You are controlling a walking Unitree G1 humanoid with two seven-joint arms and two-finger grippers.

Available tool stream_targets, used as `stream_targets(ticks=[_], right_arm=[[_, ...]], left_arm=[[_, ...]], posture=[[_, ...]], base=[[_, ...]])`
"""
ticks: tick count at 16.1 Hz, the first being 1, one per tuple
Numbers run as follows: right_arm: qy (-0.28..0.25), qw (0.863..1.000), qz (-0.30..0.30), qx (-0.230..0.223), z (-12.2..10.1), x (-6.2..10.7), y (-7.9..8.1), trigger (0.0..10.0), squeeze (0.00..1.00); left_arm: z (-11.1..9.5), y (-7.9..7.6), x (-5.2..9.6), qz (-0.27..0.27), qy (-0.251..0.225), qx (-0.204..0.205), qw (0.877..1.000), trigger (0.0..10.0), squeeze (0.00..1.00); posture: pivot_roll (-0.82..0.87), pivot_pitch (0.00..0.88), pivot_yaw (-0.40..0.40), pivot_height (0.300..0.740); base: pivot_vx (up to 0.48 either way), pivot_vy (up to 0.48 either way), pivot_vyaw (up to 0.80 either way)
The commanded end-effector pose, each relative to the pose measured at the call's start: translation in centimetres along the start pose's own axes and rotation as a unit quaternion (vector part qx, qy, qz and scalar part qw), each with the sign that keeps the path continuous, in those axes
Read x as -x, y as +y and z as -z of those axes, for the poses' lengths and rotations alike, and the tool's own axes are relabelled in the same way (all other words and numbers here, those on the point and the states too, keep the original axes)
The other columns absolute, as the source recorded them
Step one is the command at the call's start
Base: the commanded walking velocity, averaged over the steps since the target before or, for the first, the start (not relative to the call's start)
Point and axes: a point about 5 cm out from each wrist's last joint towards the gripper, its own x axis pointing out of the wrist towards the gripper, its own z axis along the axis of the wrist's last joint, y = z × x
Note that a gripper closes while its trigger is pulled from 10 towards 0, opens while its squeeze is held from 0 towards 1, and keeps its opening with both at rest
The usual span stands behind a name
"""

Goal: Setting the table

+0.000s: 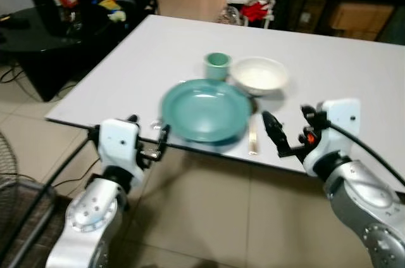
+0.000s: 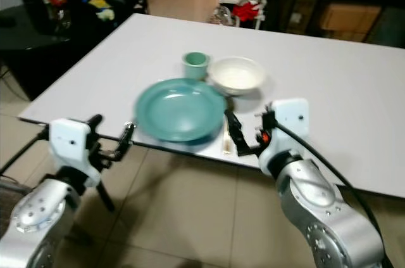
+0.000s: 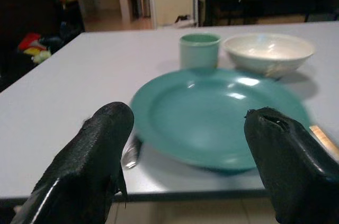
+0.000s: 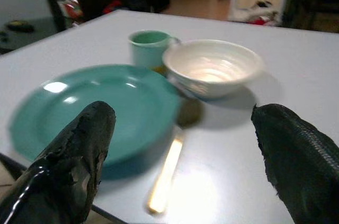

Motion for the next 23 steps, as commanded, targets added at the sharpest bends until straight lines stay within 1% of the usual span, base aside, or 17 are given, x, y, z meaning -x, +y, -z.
stream_targets(ticks=[1, 2, 3, 7, 8, 9, 11, 13, 14, 16, 17, 18, 19, 20, 21, 22, 23], right_arm=[[-0.020, 1.000, -0.011, 0.005, -0.3, -0.2, 0.4, 10.0, 0.31], [-0.027, 0.999, -0.018, 0.005, -0.2, -0.2, 0.5, 10.0, 0.52], [-0.030, 0.999, -0.024, 0.007, -0.2, -0.2, 0.5, 10.0, 1.00], [-0.045, 0.997, -0.058, 0.026, -0.3, -0.6, 1.0, 10.0, 1.00], [-0.056, 0.995, -0.056, 0.061, -0.3, -0.9, 1.0, 10.0, 1.00], [-0.064, 0.995, -0.049, 0.062, -0.4, -1.0, 0.8, 10.0, 1.00], [-0.084, 0.994, -0.024, 0.062, -0.7, -1.0, 0.2, 10.0, 1.00], [-0.082, 0.995, -0.012, 0.059, -0.4, -1.1, -0.1, 10.0, 1.00], [-0.086, 0.995, -0.009, 0.058, -0.1, -1.1, 0.1, 10.0, 1.00], [-0.086, 0.996, 0.008, 0.029, 0.3, -0.8, 0.1, 10.0, 1.00], [-0.082, 0.996, 0.017, 0.030, 0.7, -0.7, -0.1, 10.0, 1.00], [-0.075, 0.996, 0.022, 0.031, 1.3, -0.7, -0.3, 10.0, 1.00], [-0.070, 0.997, 0.024, 0.028, 1.6, -0.8, -0.3, 10.0, 1.00], [-0.072, 0.997, 0.023, 0.033, 1.7, -0.8, -0.3, 10.0, 1.00], [-0.070, 0.996, 0.022, 0.044, 1.7, -0.7, -0.3, 10.0, 1.00], [-0.069, 0.996, 0.025, 0.042, 1.8, -0.7, -0.3, 10.0, 1.00], [-0.061, 0.997, 0.031, 0.043, 2.1, -0.6, -0.4, 10.0, 1.00]], left_arm=[[-0.4, 0.6, 0.3, -0.017, -0.004, -0.010, 1.000, 10.0, 0.00], [-0.4, 0.7, 0.4, -0.019, -0.004, -0.010, 1.000, 10.0, 0.00], [-0.4, 0.7, 0.4, -0.019, -0.004, -0.003, 1.000, 10.0, 0.00], [-0.2, 0.8, 0.2, -0.026, 0.004, -0.010, 1.000, 10.0, 0.00], [-0.1, 0.9, 0.1, -0.032, 0.005, -0.008, 0.999, 10.0, 0.00], [0.1, 1.3, 0.0, -0.050, 0.016, -0.018, 0.998, 10.0, 0.00], [0.0, 1.8, 0.0, -0.083, -0.006, -0.041, 0.996, 10.0, 0.00], [-0.2, 2.1, 0.0, -0.097, -0.019, -0.026, 0.995, 10.0, 0.01], [-0.1, 2.5, 0.0, -0.112, -0.022, -0.041, 0.993, 10.0, 0.09], [0.0, 2.5, 0.2, -0.088, -0.017, -0.053, 0.995, 10.0, 0.03], [0.2, 2.6, 0.2, -0.086, -0.006, -0.064, 0.994, 10.0, 0.00], [0.2, 3.0, 0.0, -0.100, -0.007, -0.044, 0.994, 10.0, 0.03], [0.0, 3.2, -0.2, -0.111, -0.015, -0.045, 0.993, 10.0, 0.03], [0.0, 3.0, -0.3, -0.105, -0.008, -0.051, 0.993, 10.0, 0.07], [0.2, 3.0, -0.3, -0.094, 0.019, -0.085, 0.992, 10.0, 0.06], [0.3, 2.9, -0.4, -0.087, 0.024, -0.096, 0.991, 10.0, 0.06], [0.4, 3.1, -0.6, -0.078, 0.014, -0.113, 0.990, 10.0, 0.00]], posture=[[-0.02, 0.000, 0.012, 0.740], [-0.02, 0.000, 0.012, 0.740], [-0.02, 0.000, 0.011, 0.740], [-0.01, 0.000, 0.001, 0.740], [-0.01, 0.000, 0.008, 0.740], [0.00, 0.000, 0.010, 0.740], [0.00, 0.000, 0.013, 0.740], [0.00, 0.000, 0.018, 0.740], [0.00, 0.000, 0.044, 0.740], [0.00, 0.000, 0.054, 0.740], [0.00, 0.000, 0.053, 0.740], [0.01, 0.000, 0.052, 0.740], [0.00, 0.000, 0.064, 0.740], [0.00, 0.000, 0.065, 0.740], [0.00, 0.000, 0.064, 0.740], [0.00, 0.000, 0.065, 0.740], [-0.01, 0.000, 0.073, 0.740]], base=[[0.000, -0.480, 0.00], [0.000, -0.480, 0.00], [0.000, 0.000, 0.80], [0.000, 0.000, 0.80], [0.000, 0.000, 0.79], [0.000, 0.000, 0.79], [0.000, 0.000, 0.80], [0.000, 0.000, 0.80], [0.000, 0.000, 0.80], [0.000, 0.000, 0.80], [0.000, 0.000, 0.80], [0.000, 0.000, 0.80], [0.000, 0.000, 0.80], [0.000, 0.000, 0.80], [0.000, 0.000, 0.80], [0.000, 0.000, 0.80], [0.000, 0.000, 0.80]])
